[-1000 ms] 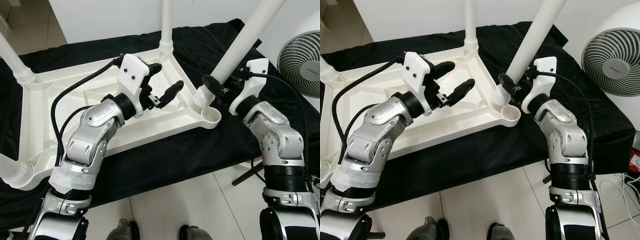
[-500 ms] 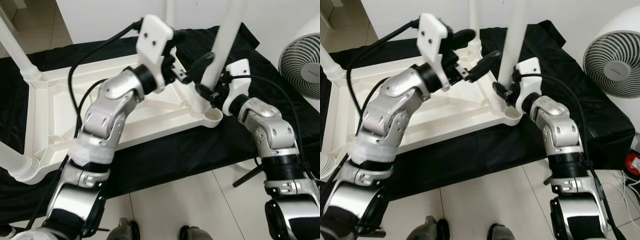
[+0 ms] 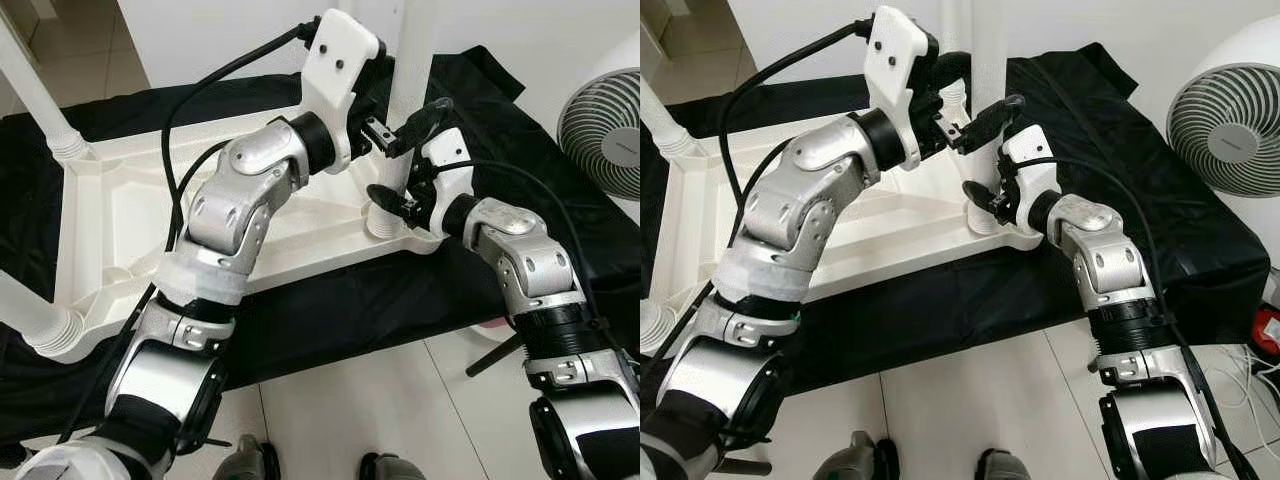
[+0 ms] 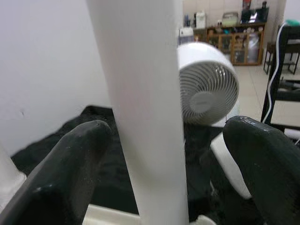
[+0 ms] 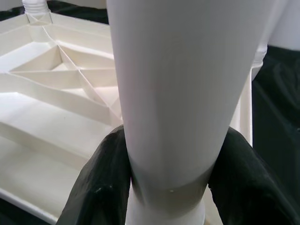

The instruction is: Building children table

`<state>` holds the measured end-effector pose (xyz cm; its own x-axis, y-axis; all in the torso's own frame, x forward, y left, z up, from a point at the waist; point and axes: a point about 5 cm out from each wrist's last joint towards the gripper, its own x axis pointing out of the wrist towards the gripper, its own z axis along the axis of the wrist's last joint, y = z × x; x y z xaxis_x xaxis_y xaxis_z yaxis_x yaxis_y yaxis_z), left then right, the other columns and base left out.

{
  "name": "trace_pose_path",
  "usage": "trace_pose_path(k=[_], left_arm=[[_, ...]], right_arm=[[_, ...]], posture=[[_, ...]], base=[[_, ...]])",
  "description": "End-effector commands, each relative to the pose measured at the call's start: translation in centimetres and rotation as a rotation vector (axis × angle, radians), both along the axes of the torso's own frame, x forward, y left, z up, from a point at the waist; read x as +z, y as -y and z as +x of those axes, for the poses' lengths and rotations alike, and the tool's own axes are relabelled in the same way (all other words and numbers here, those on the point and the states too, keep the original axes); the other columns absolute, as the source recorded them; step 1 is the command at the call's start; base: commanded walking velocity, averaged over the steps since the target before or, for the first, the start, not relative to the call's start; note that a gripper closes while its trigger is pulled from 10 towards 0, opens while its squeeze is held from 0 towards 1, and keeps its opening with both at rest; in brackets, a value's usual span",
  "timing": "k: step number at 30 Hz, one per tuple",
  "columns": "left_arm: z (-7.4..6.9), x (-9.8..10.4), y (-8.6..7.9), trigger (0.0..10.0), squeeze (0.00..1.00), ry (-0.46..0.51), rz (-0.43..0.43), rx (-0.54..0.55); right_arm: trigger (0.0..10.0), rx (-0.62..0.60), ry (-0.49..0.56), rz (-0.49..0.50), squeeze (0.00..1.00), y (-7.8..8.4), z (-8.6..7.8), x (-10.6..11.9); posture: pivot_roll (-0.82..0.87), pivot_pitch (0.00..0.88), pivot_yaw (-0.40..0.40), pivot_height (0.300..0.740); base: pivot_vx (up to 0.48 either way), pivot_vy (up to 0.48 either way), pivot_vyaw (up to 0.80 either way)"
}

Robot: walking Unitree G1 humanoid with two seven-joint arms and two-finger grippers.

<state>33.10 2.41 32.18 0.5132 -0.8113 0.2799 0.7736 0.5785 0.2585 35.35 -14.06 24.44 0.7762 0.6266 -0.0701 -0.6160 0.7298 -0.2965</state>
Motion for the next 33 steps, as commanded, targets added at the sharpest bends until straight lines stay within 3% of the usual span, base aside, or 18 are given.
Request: trace_pose_path(k=[1,8,11,20,21,23,24,33], left_arm=[[0.6,0.0,-0.1,10.0,0.0,-0.018,-0.024,0.12],[1.1,-0.3,0.6,10.0,0.0,-0.067,-0.026,0.146],[1.3,0.2,0.9,10.0,0.0,-0.121,-0.08,0.136],[1.4,2.1,0.9,10.0,0.0,-0.152,-0.171,0.098],[1.2,2.5,0.9,2.3,0.0,-0.143,-0.184,0.083],[1.1,2.7,0.9,2.3,0.0,-0.136,-0.193,0.073],[1.0,2.9,0.9,0.0,0.0,-0.131,-0.197,0.061],[0.6,3.1,1.0,0.0,0.0,-0.134,-0.21,0.041]], right_arm=[[10.0,0.016,0.024,-0.017,0.0,-0.1,0.0,0.5],[10.0,0.046,0.03,-0.03,0.0,-0.5,0.0,0.6],[10.0,0.064,0.029,-0.043,0.0,-0.7,-0.1,0.5],[10.0,0.083,0.02,-0.068,0.0,-0.9,-0.1,-0.1],[10.0,0.083,0.019,-0.069,0.0,-0.8,-0.1,-0.1],[10.0,0.083,0.019,-0.069,0.0,-0.8,0.0,-0.1],[10.0,0.081,0.02,-0.071,0.0,-0.8,0.0,-0.1],[10.0,0.059,0.025,-0.065,0.0,-0.5,0.3,-0.2]], posture=[[-0.1,0.116,0.047,0.74],[-0.1,0.108,0.049,0.74],[-0.1,0.108,0.049,0.74],[-0.1,0.094,0.045,0.74],[-0.1,0.094,0.045,0.74],[-0.1,0.094,0.045,0.74],[-0.1,0.086,0.046,0.74],[-0.1,0.073,0.045,0.74]], base=[[0.0,0.0,0.0],[0.0,0.0,0.0],[0.0,0.0,0.0],[0.0,0.0,0.0],[0.0,0.0,0.0],[0.0,0.0,0.0],[0.0,0.0,0.0],[0.0,0.0,0.0]])
